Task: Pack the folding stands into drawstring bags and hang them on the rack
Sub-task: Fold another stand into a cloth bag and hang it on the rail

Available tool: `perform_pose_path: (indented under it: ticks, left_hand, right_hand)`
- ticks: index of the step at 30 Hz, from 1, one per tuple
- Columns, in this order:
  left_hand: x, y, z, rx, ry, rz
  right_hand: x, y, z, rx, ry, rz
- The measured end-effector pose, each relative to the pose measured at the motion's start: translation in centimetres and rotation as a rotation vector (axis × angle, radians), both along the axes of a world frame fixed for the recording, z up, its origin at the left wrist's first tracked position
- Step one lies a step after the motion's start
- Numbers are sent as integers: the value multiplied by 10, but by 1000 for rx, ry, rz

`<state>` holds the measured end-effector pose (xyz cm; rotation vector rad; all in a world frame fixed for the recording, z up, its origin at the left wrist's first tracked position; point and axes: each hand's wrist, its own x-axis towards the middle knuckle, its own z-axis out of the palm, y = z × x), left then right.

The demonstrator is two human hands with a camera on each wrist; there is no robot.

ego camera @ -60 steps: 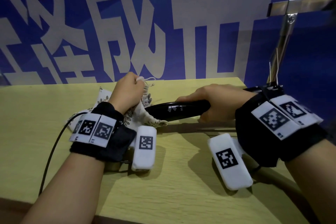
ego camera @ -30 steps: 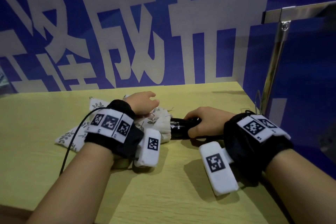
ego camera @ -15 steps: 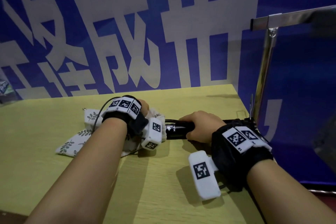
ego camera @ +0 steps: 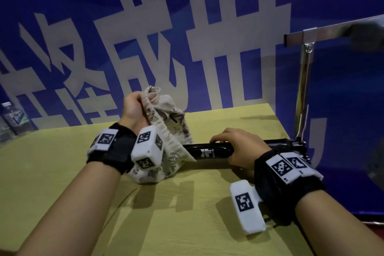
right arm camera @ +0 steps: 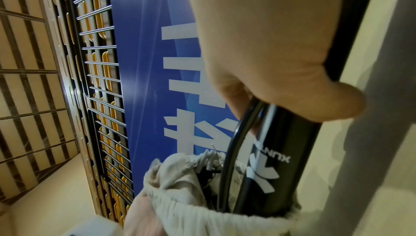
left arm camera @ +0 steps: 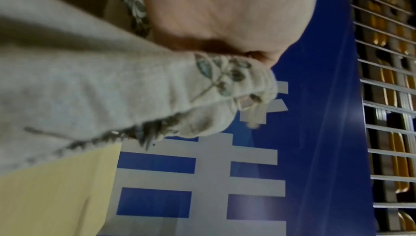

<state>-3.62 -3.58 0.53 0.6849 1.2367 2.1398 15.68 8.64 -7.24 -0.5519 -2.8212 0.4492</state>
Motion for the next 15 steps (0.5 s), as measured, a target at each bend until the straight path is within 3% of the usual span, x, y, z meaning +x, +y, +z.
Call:
perform_pose_path:
  ticks: [2, 5, 9, 15]
  left_hand:
    - [0, -4, 3, -57, 4, 21]
    - [6, -3, 3, -333, 79, 31]
    - [14, 2, 7, -868, 683, 137]
    - [36, 15, 9, -1622, 1615, 55]
  right_hand:
    - [-1, -1, 0, -24, -44, -2]
    - [0, -2, 0, -53, -75, -28]
    - [3, -2, 0, -61, -78, -54]
    - [10, -4, 2, 31, -63, -52]
